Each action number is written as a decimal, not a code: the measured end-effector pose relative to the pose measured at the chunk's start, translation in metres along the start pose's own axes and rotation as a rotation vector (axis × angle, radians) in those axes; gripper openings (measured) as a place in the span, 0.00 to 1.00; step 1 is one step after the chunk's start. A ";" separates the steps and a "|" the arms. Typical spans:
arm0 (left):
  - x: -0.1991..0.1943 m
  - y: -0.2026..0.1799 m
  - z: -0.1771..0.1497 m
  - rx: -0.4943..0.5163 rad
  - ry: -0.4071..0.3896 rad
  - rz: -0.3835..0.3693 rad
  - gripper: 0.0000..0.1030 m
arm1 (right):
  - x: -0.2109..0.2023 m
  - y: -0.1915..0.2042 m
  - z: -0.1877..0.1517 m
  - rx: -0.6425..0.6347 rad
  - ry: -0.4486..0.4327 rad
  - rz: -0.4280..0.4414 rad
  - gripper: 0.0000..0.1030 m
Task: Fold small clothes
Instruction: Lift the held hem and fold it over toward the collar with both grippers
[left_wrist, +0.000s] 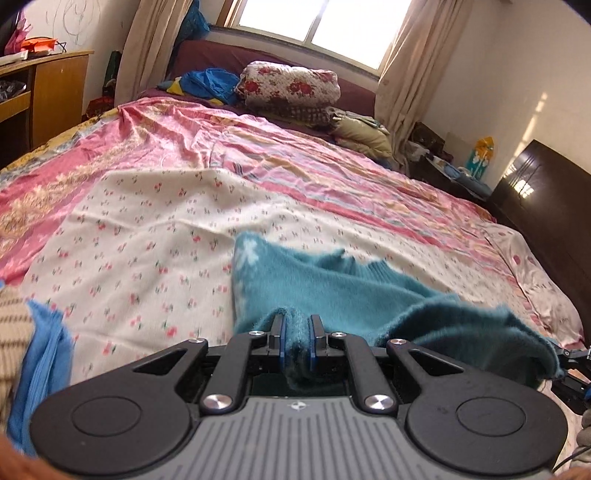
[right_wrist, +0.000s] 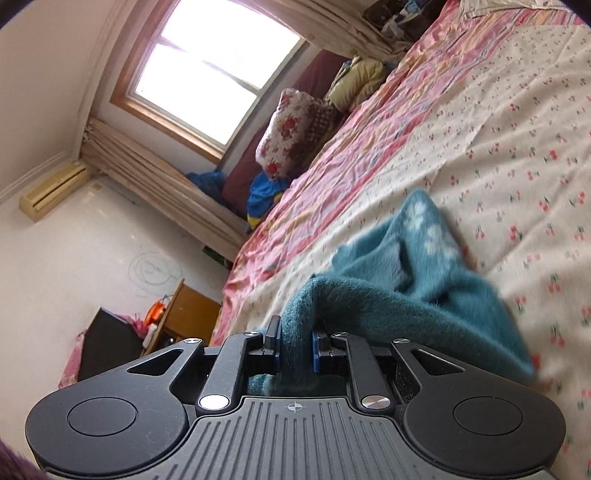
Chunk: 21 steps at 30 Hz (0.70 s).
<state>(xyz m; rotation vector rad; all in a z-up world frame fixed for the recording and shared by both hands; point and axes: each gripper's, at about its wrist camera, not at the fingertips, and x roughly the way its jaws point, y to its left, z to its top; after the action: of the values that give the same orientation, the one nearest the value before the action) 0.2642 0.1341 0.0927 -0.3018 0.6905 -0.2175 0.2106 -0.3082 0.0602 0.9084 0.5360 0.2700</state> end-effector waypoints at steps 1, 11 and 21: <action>0.005 0.000 0.004 0.002 -0.004 0.002 0.17 | 0.003 0.000 0.004 -0.002 -0.005 -0.003 0.15; 0.060 -0.006 0.040 0.031 -0.030 0.031 0.17 | 0.048 -0.004 0.044 -0.012 -0.043 -0.051 0.14; 0.111 0.004 0.046 0.029 0.006 0.111 0.17 | 0.109 -0.017 0.061 -0.014 -0.019 -0.162 0.14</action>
<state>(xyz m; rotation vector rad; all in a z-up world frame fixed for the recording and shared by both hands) 0.3780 0.1140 0.0589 -0.2341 0.7077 -0.1233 0.3353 -0.3119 0.0414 0.8479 0.5860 0.1185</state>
